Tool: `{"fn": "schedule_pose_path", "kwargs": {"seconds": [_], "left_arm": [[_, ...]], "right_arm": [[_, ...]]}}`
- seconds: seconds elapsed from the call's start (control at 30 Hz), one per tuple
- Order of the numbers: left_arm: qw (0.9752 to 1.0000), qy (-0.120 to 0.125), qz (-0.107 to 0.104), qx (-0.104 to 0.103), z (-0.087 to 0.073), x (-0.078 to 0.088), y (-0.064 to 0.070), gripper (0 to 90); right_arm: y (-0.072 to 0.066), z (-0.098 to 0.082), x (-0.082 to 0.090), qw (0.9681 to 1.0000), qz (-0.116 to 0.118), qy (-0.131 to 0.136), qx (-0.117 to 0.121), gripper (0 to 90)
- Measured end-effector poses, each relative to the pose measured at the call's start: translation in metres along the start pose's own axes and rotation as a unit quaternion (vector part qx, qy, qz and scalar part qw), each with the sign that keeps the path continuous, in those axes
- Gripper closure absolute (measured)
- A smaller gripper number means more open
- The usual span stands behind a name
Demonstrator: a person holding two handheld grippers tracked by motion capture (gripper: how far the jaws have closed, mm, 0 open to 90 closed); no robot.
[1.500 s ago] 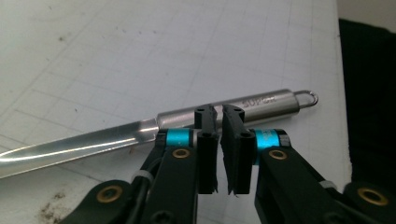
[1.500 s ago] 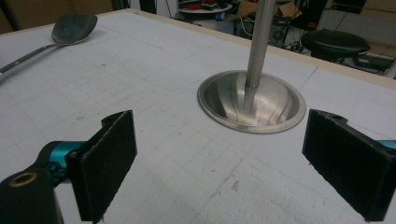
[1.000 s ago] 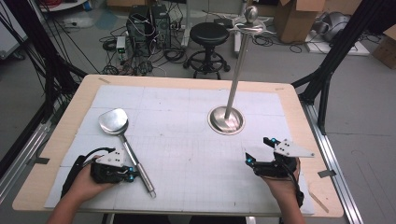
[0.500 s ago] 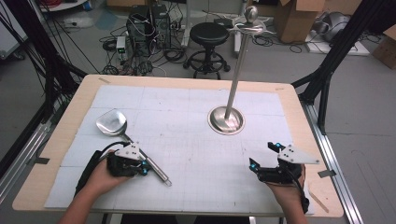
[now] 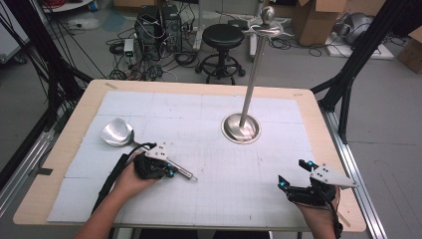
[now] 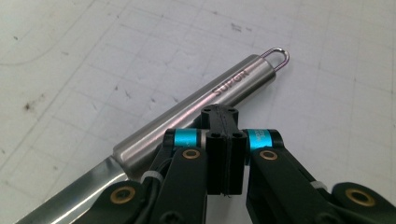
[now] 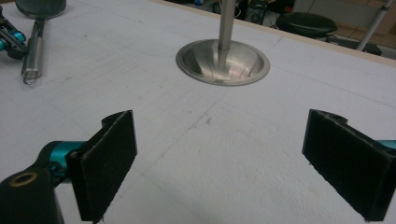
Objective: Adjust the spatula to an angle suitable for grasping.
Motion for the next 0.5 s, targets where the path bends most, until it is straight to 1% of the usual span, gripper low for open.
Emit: {"fn": "schedule_pose_path", "kwargs": {"seconds": [0.13, 0.17, 0.2, 0.3, 0.5], "left_arm": [[0.9999, 0.007, 0.005, 0.007, 0.007, -0.004, -0.006, 89.5], [0.9998, 0.012, 0.008, 0.01, 0.008, -0.005, -0.007, 89.5], [0.9999, 0.01, 0.009, 0.01, 0.009, -0.006, -0.008, 89.5], [0.9997, 0.013, 0.014, 0.013, 0.012, -0.008, -0.012, 89.5], [0.9995, 0.012, 0.023, 0.017, 0.019, -0.013, -0.021, 89.5]], "right_arm": [[0.005, -0.005, 0.007, 1.0, -0.007, -0.004, -0.005, 8.6], [0.006, -0.006, 0.009, 0.9999, -0.008, -0.005, -0.005, 8.6], [0.007, -0.007, 0.01, 0.9999, -0.009, -0.007, -0.006, 8.5], [0.01, -0.011, 0.015, 0.9998, -0.014, -0.009, -0.009, 8.6], [0.012, -0.014, 0.019, 0.9997, -0.02, -0.011, -0.01, 8.6]]}}
Point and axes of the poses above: each handheld gripper's, and its own axes: x roughly backward along the jaws, z roughly out of its top, y roughly to its right, the point moved 7 cm from there along -x, roughly forward along the jaws, and after that the axes turned 14 degrees about -z, right-handed, at the moved point
